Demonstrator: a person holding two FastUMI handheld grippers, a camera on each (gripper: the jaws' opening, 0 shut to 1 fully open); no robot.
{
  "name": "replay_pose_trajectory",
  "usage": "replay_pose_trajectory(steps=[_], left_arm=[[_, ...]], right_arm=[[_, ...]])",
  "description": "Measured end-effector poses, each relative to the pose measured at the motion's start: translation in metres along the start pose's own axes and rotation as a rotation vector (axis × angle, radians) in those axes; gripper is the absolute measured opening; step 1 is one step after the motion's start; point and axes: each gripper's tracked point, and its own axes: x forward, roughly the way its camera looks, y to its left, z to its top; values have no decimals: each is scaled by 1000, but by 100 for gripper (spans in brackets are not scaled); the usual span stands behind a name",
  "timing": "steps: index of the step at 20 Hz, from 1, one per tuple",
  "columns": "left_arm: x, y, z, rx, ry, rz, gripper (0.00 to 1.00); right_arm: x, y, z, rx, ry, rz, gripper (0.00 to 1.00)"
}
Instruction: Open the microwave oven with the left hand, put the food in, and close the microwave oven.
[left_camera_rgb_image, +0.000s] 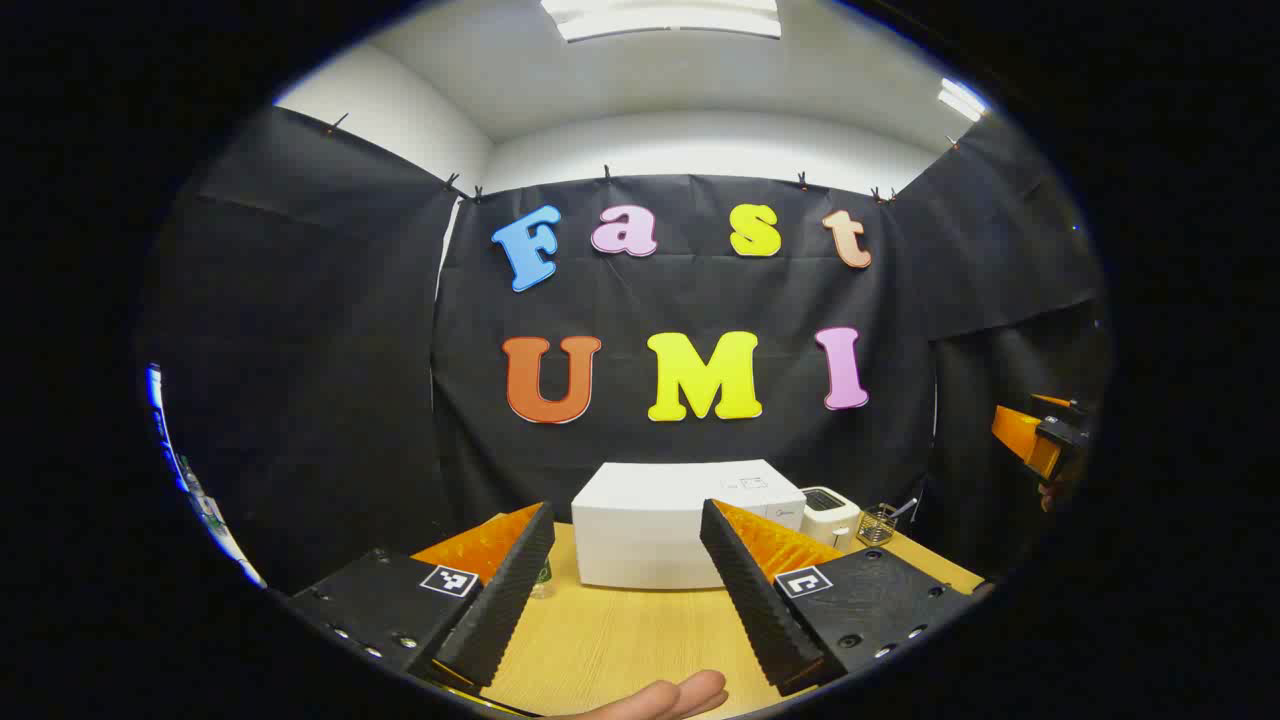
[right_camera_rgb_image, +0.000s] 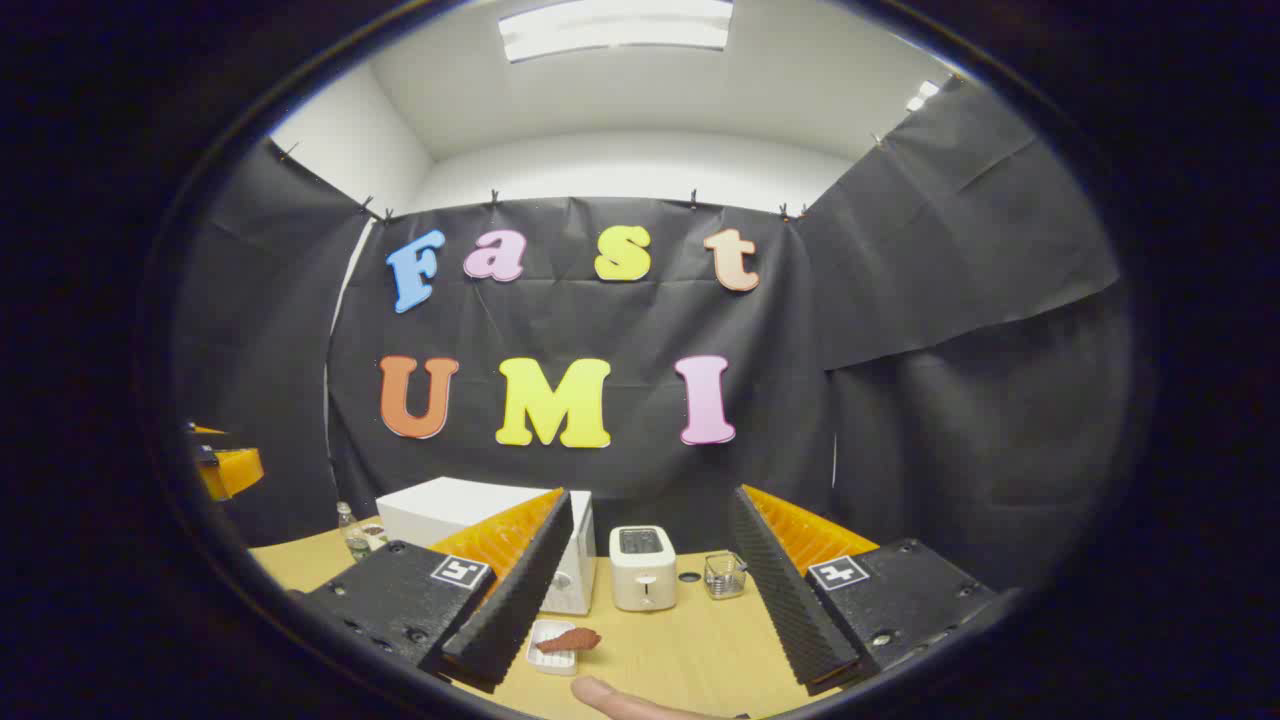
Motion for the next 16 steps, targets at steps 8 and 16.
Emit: replay_pose_trajectory(steps=[8,16], left_arm=[[-1,-12,-6,33,-5,-32,92],[9,-30,-17,-14,20,-75,92]], right_arm=[[-6,2,-1,15,-3,26,95],[-8,-1,-4,-2,-2,25,100]])
